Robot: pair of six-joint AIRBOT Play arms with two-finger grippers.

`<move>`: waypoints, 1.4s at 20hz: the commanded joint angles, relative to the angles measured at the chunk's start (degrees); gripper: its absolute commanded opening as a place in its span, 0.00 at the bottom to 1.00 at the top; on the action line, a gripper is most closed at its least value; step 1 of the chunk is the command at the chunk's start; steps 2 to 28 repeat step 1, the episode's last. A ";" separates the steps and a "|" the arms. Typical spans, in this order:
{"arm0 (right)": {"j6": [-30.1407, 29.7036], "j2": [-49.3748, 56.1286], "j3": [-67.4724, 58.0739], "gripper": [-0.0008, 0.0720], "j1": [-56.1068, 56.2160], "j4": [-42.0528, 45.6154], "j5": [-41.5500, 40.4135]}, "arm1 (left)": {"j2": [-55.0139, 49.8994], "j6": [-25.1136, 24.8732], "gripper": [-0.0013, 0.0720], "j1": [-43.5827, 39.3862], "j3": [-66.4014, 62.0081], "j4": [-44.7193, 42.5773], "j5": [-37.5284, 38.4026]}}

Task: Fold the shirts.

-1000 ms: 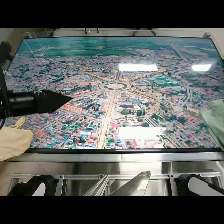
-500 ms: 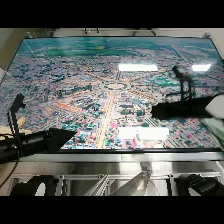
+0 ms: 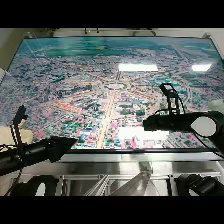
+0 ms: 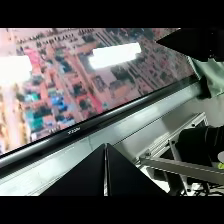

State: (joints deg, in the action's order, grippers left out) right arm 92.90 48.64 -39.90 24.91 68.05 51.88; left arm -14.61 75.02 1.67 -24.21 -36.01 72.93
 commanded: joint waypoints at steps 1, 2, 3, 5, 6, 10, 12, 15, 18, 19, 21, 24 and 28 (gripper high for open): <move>-0.04 -0.07 0.26 0.04 0.20 0.02 -0.44 | 0.35 0.04 0.03 0.00 0.13 -0.02 0.04; -0.04 -0.07 0.26 0.04 0.20 0.02 -0.44 | 0.35 0.04 0.03 0.00 0.13 -0.02 0.04; -0.04 -0.07 0.26 0.04 0.20 0.02 -0.44 | 0.35 0.04 0.03 0.00 0.13 -0.02 0.04; -0.04 -0.07 0.26 0.04 0.20 0.02 -0.44 | 0.35 0.04 0.03 0.00 0.13 -0.02 0.04; -0.04 -0.07 0.26 0.04 0.20 0.02 -0.44 | 0.35 0.04 0.03 0.00 0.13 -0.02 0.04; -0.04 -0.07 0.26 0.04 0.20 0.02 -0.44 | 0.35 0.04 0.03 0.00 0.13 -0.02 0.04; -0.04 -0.07 0.26 0.04 0.20 0.02 -0.44 | 0.35 0.04 0.03 0.00 0.13 -0.02 0.04; -0.04 -0.07 0.26 0.04 0.20 0.02 -0.44 | 0.35 0.04 0.03 0.00 0.13 -0.02 0.04; -0.04 -0.07 0.26 0.04 0.20 0.02 -0.44 | 0.35 0.04 0.03 0.00 0.13 -0.02 0.04; -0.04 -0.07 0.26 0.04 0.20 0.02 -0.44 | 0.35 0.04 0.03 0.00 0.13 -0.02 0.04; -0.04 -0.07 0.26 0.04 0.20 0.02 -0.44 | 0.35 0.04 0.03 0.00 0.13 -0.02 0.04; -0.04 -0.07 0.26 0.04 0.20 0.02 -0.44 | 0.35 0.04 0.03 0.00 0.13 -0.02 0.04; -0.04 -0.07 0.26 0.04 0.20 0.02 -0.44 | 0.35 0.04 0.03 0.00 0.13 -0.02 0.04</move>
